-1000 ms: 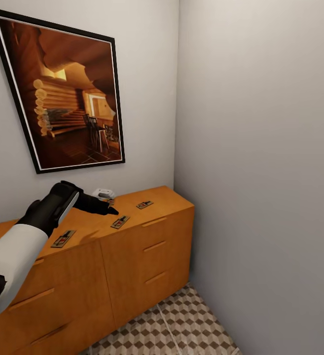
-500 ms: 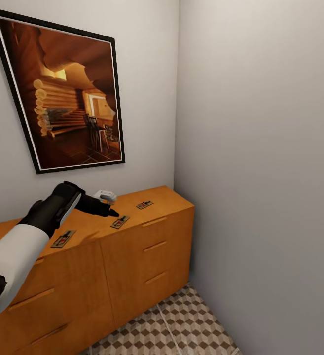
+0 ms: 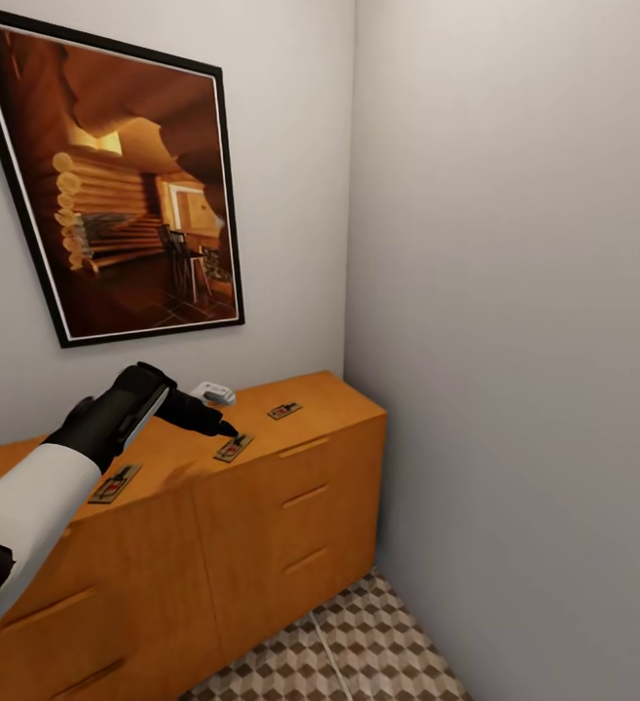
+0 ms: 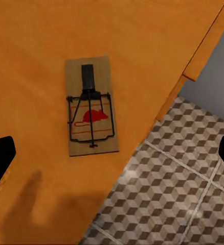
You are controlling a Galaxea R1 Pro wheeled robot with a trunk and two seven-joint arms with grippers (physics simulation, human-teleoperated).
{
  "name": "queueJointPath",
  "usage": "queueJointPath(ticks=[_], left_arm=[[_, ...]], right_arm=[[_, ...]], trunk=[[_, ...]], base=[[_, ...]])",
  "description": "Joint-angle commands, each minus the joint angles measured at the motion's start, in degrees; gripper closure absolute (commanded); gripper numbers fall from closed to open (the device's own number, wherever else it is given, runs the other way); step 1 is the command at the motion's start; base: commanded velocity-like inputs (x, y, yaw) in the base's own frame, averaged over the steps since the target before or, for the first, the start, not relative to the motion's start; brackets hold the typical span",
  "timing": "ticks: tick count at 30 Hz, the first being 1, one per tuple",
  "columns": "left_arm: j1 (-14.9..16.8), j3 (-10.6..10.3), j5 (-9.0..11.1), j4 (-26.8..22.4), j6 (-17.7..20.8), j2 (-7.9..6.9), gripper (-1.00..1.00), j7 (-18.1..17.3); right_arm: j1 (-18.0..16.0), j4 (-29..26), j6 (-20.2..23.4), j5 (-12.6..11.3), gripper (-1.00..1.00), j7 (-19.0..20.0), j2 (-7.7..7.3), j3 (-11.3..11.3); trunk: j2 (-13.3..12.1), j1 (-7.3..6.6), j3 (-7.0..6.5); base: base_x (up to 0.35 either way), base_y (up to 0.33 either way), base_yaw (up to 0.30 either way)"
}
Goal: Take the four mousetraps from the cabinet in the bathroom and place them on the bathroom floor. Make sure all four end up on the same floor surface, and ensure that at least two of them are either under or directly next to the same bathroom sink.
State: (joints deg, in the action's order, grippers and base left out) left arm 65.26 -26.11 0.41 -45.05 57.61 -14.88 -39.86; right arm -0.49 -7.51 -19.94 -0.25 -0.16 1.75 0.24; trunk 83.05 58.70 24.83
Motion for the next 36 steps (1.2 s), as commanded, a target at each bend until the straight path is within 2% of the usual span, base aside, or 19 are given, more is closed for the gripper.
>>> queueJointPath(ticks=[1, 11, 36], left_arm=[[0.06, -0.25, 0.02, -0.03, 0.22, -0.06, -1.00, -0.13], [0.04, -0.54, 0.03, 0.04, 0.22, -0.06, -1.00, -0.13], [0.05, -0.61, 0.03, 0.92, 0.14, -0.12, -1.00, -0.20]], right_arm=[[-0.04, 0.04, -0.19, -0.04, -1.00, -0.02, 0.01, 0.02], [-0.04, 0.04, -0.19, -0.04, -1.00, -0.02, 0.01, 0.02], [-0.04, 0.04, -0.19, -0.03, -1.00, -0.02, 0.01, 0.02]], trunk=[[0.03, 0.03, 0.07], [0.03, 0.03, 0.07], [0.03, 0.03, 0.07]], base=[[0.278, 0.000, 0.000], [0.170, 0.000, 0.000], [0.007, 0.000, 0.000]])
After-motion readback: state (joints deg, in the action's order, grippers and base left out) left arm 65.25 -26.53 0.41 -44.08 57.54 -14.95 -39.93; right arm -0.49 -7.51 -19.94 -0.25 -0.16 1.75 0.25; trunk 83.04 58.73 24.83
